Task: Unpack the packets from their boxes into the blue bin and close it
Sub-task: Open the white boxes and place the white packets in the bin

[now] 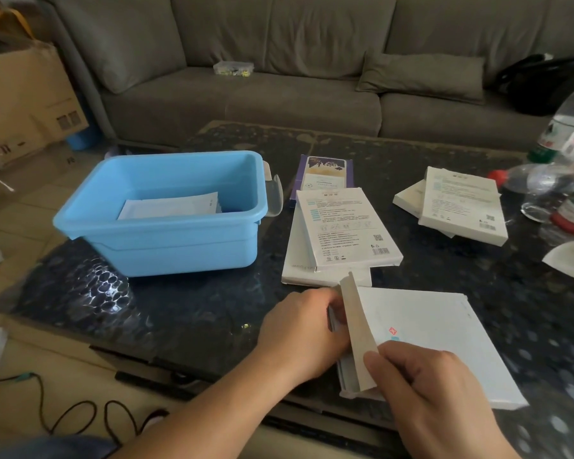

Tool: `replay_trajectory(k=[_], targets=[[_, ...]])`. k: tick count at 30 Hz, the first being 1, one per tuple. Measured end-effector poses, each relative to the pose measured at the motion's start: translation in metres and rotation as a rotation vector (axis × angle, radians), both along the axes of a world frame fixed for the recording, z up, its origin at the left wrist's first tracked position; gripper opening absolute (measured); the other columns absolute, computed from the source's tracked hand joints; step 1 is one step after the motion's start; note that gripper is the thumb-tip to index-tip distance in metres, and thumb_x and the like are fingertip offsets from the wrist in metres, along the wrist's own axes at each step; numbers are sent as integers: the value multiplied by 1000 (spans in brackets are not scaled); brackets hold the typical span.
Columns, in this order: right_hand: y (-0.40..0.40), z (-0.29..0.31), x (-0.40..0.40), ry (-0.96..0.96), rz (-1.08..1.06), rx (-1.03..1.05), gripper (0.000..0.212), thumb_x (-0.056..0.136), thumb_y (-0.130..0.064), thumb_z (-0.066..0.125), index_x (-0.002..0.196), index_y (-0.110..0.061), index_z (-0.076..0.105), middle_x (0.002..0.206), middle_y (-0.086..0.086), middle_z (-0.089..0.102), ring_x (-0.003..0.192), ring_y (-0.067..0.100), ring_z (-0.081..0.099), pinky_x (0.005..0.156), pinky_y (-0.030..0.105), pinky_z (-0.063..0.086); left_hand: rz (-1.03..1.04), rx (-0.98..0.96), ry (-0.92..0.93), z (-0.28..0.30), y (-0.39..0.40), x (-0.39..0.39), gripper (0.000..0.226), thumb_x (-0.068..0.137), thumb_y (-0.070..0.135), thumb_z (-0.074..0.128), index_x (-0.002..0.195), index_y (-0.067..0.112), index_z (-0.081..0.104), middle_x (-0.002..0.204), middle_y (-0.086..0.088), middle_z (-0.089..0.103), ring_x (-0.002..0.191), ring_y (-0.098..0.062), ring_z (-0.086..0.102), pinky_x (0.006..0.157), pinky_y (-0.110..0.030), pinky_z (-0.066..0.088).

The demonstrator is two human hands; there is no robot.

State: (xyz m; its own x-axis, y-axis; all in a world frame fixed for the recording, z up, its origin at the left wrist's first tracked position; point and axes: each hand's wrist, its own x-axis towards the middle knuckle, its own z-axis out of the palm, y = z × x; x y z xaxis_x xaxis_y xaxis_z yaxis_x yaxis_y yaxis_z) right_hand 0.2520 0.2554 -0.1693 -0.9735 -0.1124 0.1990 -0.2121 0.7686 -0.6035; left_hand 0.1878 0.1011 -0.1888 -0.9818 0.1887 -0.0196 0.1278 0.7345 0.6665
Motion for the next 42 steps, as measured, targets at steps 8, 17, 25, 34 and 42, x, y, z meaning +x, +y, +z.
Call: replay_trajectory(k=[8, 17, 25, 34, 42], targets=[[1, -4, 2, -40, 6, 78, 41, 85, -55, 42, 62, -20, 46, 56, -12, 51, 55, 18, 43, 46, 20, 27, 8, 46, -175, 6, -4, -7, 23, 78, 39, 73, 89, 30, 55, 76, 9, 65, 69, -14, 66, 72, -39, 60], [3, -11, 2, 27, 24, 133, 32, 77, -55, 43, 68, -24, 46, 53, -12, 48, 57, 17, 45, 41, 16, 22, 11, 398, -404, 5, -13, -6, 48, 78, 9, 80, 115, 34, 61, 84, -3, 74, 69, -15, 72, 63, -28, 59], [3, -11, 0, 22, 31, 168, 28, 82, -48, 49, 69, -24, 45, 50, -6, 45, 51, 18, 41, 42, 19, 23, -10, 502, -513, 13, -25, -10, 46, 91, 5, 66, 130, 27, 57, 102, -3, 74, 86, -16, 74, 66, -25, 60], [4, -10, 1, 16, 23, 156, 31, 78, -52, 45, 61, -27, 43, 47, -5, 42, 51, 14, 43, 41, 19, 23, 115, 525, -480, 5, -24, -10, 43, 78, 11, 82, 116, 18, 62, 87, -9, 75, 60, -10, 69, 58, -21, 53], [2, -7, 1, 51, -50, 260, 41, 88, -42, 53, 57, -22, 34, 44, -3, 35, 42, 14, 35, 41, 16, 23, 151, 649, -570, 17, -70, -11, 16, 94, 3, 56, 91, 14, 67, 92, -6, 76, 89, -21, 72, 65, -31, 54]])
